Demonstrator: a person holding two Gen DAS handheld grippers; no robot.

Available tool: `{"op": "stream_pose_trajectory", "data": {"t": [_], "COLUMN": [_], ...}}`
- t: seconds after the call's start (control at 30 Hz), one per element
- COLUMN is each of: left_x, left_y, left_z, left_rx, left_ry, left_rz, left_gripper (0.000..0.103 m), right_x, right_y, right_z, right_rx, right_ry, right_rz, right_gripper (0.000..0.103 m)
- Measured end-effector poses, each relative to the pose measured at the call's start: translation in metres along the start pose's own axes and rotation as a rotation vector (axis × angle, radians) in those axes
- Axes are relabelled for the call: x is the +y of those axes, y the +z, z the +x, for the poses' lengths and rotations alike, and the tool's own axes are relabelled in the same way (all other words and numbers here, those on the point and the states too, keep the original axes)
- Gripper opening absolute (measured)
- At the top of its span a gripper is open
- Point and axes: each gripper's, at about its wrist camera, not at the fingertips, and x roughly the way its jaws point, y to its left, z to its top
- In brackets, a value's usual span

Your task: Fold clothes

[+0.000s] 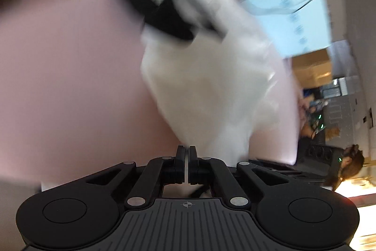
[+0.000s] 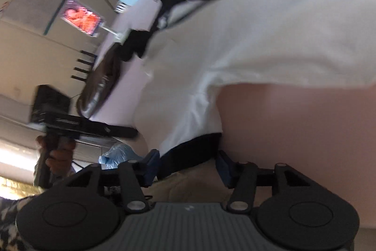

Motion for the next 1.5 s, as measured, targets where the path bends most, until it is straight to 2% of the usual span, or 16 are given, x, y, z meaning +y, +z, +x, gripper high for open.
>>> {"op": "stream_pose_trajectory", "data": {"t": [0.03, 0.13, 0.17, 0.27, 0.33, 0.43, 0.57, 0.67, 0.83, 0.93, 1.0, 1.07, 1.27, 1.33, 1.43, 1.5], "left_x": [0.003, -0.008, -0.011, -0.027, -0.04, -0.046, -0.044, -0.044, -0.057, -0.055, -0.054, -0.053, -0.052, -0.051, -0.052, -0.055], "left_y": [0.003, 0.014, 0.016, 0.03, 0.039, 0.044, 0.026, 0.016, -0.014, -0.002, 0.006, 0.014, 0.029, 0.027, 0.023, 0.02], "left_z": [-0.003, -0.046, -0.053, -0.072, -0.067, -0.05, -0.046, -0.038, 0.007, 0.003, 0.001, -0.002, 0.005, 0.014, 0.023, 0.023], "left_rx": [-0.006, -0.277, -0.325, -0.524, -0.499, -0.308, -0.289, -0.277, -0.392, -0.394, -0.395, -0.396, -0.374, -0.366, -0.406, -0.419], "left_ry": [0.002, 0.061, 0.076, 0.159, 0.137, 0.13, 0.248, 0.355, 0.612, 0.611, 0.61, 0.609, 0.634, 0.685, 0.75, 0.738], "left_rz": [-0.018, 0.088, 0.109, 0.243, 0.413, 0.588, 0.726, 0.84, 1.265, 1.281, 1.291, 1.302, 1.33, 1.366, 1.412, 1.417], "left_gripper": [0.018, 0.044, 0.058, 0.061, 0.064, 0.065, 0.065, 0.065, 0.065, 0.059, 0.043, 0.039, 0.039, 0.039, 0.04, 0.04], "right_x": [0.0, -0.01, -0.017, -0.047, -0.068, -0.098, -0.114, -0.116, -0.12, -0.124, -0.125, -0.125, -0.123, -0.124, -0.125, -0.124], "right_y": [0.003, 0.006, 0.005, -0.006, -0.019, -0.044, -0.064, -0.056, -0.049, -0.054, -0.056, -0.058, -0.057, -0.059, -0.061, -0.061], "right_z": [-0.012, -0.038, -0.048, -0.067, -0.078, -0.091, -0.089, -0.079, -0.09, -0.099, -0.099, -0.098, -0.096, -0.096, -0.096, -0.095], "right_rx": [-0.048, -0.163, -0.208, -0.309, -0.381, -0.508, -0.571, -0.566, -0.551, -0.562, -0.574, -0.585, -0.601, -0.612, -0.626, -0.632], "right_ry": [0.002, -0.028, -0.041, -0.051, -0.048, -0.031, 0.017, 0.012, 0.009, 0.027, 0.044, 0.048, 0.042, 0.049, 0.053, 0.051], "right_rz": [-0.001, 0.043, 0.082, 0.229, 0.334, 0.487, 0.53, 0.515, 0.479, 0.489, 0.498, 0.498, 0.499, 0.514, 0.521, 0.519], "right_gripper": [0.07, 0.076, 0.077, 0.078, 0.078, 0.078, 0.078, 0.08, 0.084, 0.083, 0.083, 0.083, 0.083, 0.083, 0.083, 0.083]}}
